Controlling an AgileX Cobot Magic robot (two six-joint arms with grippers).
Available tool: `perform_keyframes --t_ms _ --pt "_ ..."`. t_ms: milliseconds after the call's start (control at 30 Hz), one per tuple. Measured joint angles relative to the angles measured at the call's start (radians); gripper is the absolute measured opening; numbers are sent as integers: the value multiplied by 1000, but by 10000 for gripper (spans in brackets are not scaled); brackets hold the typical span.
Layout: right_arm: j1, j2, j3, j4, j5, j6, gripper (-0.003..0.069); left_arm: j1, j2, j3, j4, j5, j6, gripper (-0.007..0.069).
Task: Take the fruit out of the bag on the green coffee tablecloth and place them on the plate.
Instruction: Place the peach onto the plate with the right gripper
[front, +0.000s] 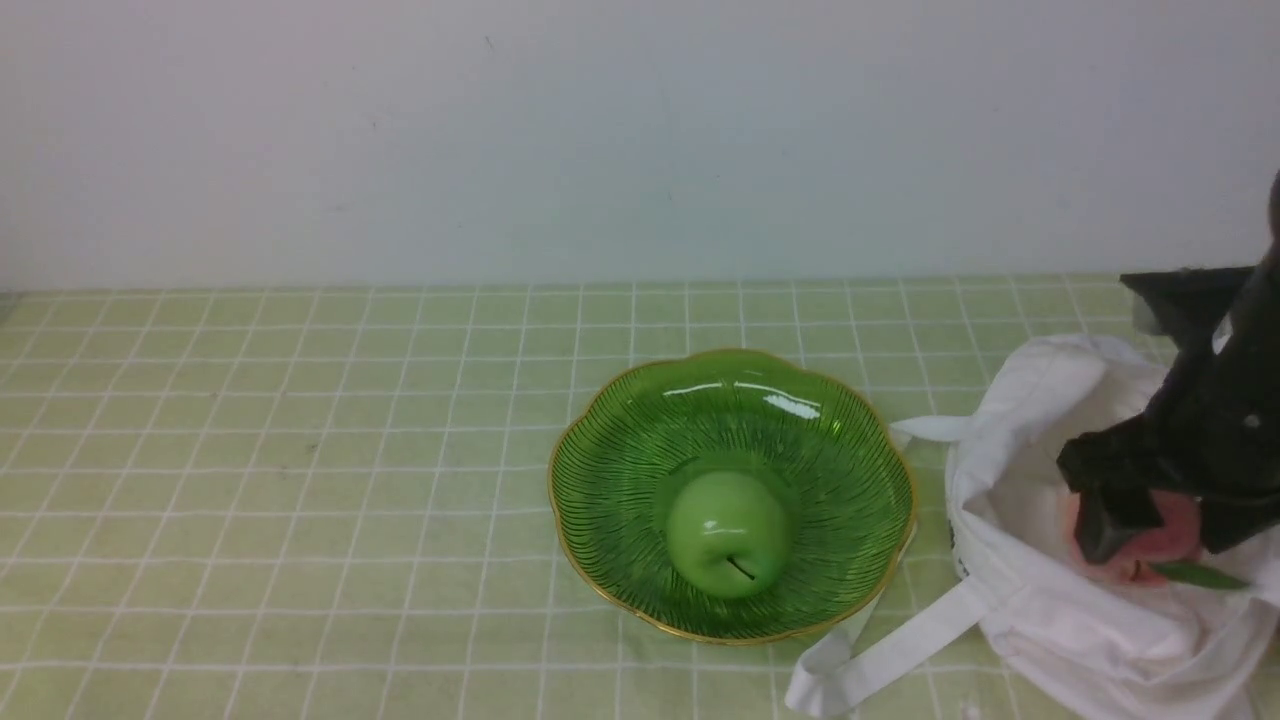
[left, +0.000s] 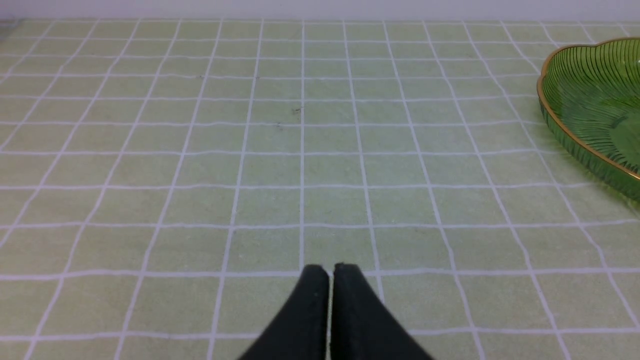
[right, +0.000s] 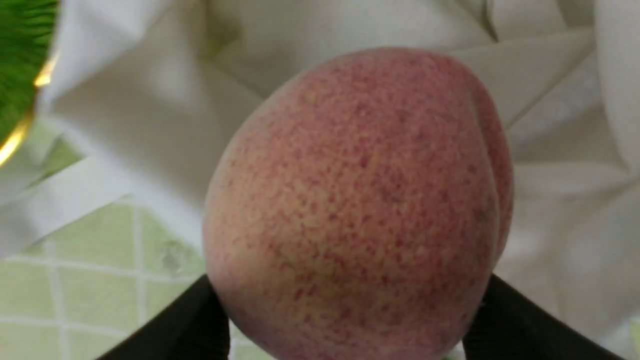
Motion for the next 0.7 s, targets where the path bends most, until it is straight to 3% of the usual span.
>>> perform_keyframes --t_ms 133,367,500,700 --pt "17 -126 0 114 -12 -55 543 0 0 0 0 0 0 -8" --pt "189 -120 0 320 -284 -262 543 0 0 0 0 0 0 -8" --pt "280 -9 0 348 -443 -361 543 0 0 0 0 0 0 -8" --pt "293 128 0 336 -610 -401 543 0 0 0 0 0 0 -8"
